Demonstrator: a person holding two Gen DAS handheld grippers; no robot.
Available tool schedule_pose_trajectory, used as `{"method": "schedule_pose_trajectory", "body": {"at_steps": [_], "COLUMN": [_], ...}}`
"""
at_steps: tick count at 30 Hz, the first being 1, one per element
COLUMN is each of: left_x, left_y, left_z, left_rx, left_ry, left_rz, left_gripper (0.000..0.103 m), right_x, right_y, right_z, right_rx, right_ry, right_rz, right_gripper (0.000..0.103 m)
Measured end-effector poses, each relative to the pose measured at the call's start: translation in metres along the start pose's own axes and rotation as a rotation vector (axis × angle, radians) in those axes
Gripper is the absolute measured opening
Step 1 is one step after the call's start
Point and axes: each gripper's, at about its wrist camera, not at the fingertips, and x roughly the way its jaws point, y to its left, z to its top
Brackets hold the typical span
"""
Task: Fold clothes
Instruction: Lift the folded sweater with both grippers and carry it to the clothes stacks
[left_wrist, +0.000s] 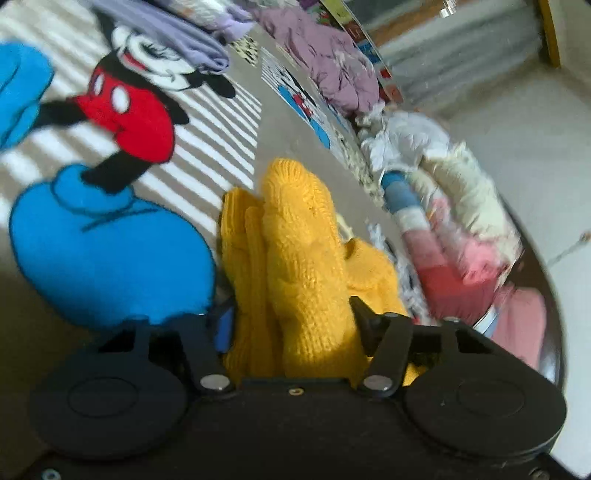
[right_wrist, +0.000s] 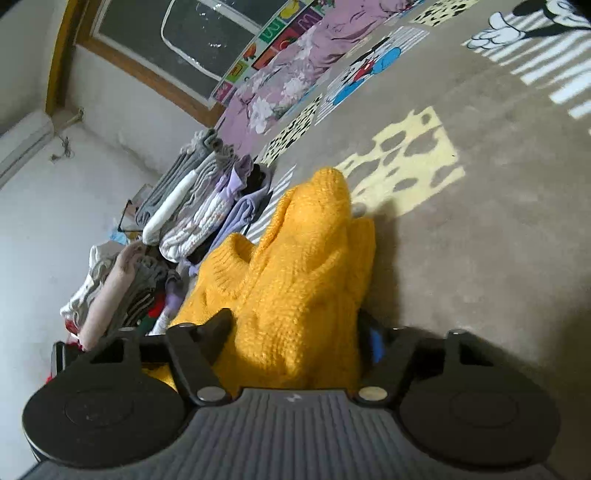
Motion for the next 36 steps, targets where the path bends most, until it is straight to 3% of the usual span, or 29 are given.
{"method": "schedule_pose_trajectory", "body": {"at_steps": [5, 7, 10, 12, 18, 24, 26, 28, 29, 31, 32, 36], "left_x": [-0.016, -0.018, -0.024, -0.027, -0.019, -0.012, -0.010, -0.006, -0.006, -0.006, -0.007, -0.016], "left_y": [0.001, 0.003, 0.003, 0.003, 0.006, 0.002, 0.002, 0.002, 0.003, 0.004, 0.005, 0.010], "left_z": [-0.001, 0.001, 0.007, 0.010, 0.007, -0.002, -0.006, -0.009, -0.010, -0.013, -0.014, -0.021], "left_rx": [-0.056, -0.044, -0.021, -0.005, 0.004, 0.041, 0.048, 0.043, 0.036, 0.029, 0.020, -0.026], "left_ry": [-0.017, -0.015, -0.028, -0.029, 0.004, 0.007, 0.002, 0.006, 0.005, -0.004, -0.012, -0.051], "left_rz": [-0.004, 0.020, 0.029, 0.028, 0.042, 0.060, 0.061, 0.053, 0.048, 0.042, 0.036, 0.001], "left_gripper": [0.052, 0.064, 0.074, 0.079, 0.081, 0.082, 0.078, 0.063, 0.062, 0.059, 0.057, 0.051], "right_x": [-0.008, -0.008, -0.016, -0.029, -0.031, -0.008, -0.004, -0.002, -0.001, 0.002, 0.003, 0.002], "right_y": [0.001, 0.008, 0.008, 0.012, 0.001, 0.018, 0.021, 0.023, 0.024, 0.026, 0.025, 0.026], "right_z": [0.001, -0.001, -0.007, -0.007, -0.010, -0.016, -0.017, -0.018, -0.018, -0.020, -0.021, -0.027], "right_rx": [0.122, 0.075, 0.047, 0.019, 0.040, -0.050, -0.059, -0.067, -0.071, -0.078, -0.068, -0.059], "right_ry": [-0.012, 0.015, -0.003, -0.047, -0.034, 0.017, 0.023, 0.026, 0.026, 0.030, 0.034, 0.008], "right_rz": [0.111, 0.058, 0.009, -0.008, -0.004, -0.036, -0.040, -0.042, -0.041, -0.036, -0.026, -0.023], "right_gripper": [0.055, 0.062, 0.066, 0.085, 0.089, 0.098, 0.098, 0.098, 0.096, 0.085, 0.075, 0.068]}}
